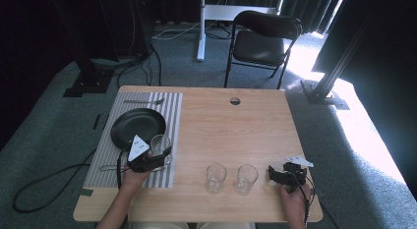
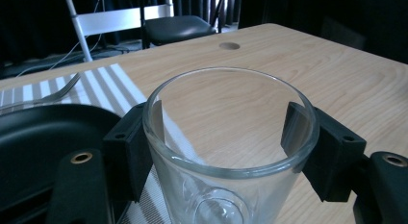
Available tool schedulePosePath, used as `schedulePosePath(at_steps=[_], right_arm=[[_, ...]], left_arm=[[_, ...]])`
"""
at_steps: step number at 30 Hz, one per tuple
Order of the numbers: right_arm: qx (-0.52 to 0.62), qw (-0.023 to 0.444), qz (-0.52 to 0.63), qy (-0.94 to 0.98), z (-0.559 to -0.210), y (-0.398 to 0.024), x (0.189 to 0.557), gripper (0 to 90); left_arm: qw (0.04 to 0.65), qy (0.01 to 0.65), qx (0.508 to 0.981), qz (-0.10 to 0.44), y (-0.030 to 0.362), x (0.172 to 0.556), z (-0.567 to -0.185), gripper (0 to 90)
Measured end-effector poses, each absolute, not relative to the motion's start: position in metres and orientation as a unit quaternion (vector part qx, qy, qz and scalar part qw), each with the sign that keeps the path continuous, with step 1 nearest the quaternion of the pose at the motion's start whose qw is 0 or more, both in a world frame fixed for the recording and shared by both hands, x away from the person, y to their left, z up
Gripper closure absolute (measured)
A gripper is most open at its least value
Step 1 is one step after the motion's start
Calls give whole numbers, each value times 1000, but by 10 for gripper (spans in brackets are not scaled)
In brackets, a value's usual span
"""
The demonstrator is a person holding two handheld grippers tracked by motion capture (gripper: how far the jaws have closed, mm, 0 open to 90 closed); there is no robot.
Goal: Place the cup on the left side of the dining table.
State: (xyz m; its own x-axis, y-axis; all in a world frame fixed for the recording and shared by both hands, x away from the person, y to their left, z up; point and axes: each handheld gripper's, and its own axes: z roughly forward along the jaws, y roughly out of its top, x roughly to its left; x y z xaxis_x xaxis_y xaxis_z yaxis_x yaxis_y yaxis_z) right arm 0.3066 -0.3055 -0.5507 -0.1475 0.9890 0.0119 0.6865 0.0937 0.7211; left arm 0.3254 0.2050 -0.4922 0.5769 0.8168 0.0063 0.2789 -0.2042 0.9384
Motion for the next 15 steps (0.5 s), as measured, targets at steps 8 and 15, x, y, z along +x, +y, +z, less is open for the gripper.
schedulePosePath(at_steps=[8, 15], right_arm=[[602, 252, 301, 695, -551, -305, 307, 116], [602, 252, 300, 695, -551, -305, 307, 115]], left_arm=[[500, 392, 727, 259, 213, 334, -498, 294], [480, 397, 735, 268, 213, 341, -503, 294]])
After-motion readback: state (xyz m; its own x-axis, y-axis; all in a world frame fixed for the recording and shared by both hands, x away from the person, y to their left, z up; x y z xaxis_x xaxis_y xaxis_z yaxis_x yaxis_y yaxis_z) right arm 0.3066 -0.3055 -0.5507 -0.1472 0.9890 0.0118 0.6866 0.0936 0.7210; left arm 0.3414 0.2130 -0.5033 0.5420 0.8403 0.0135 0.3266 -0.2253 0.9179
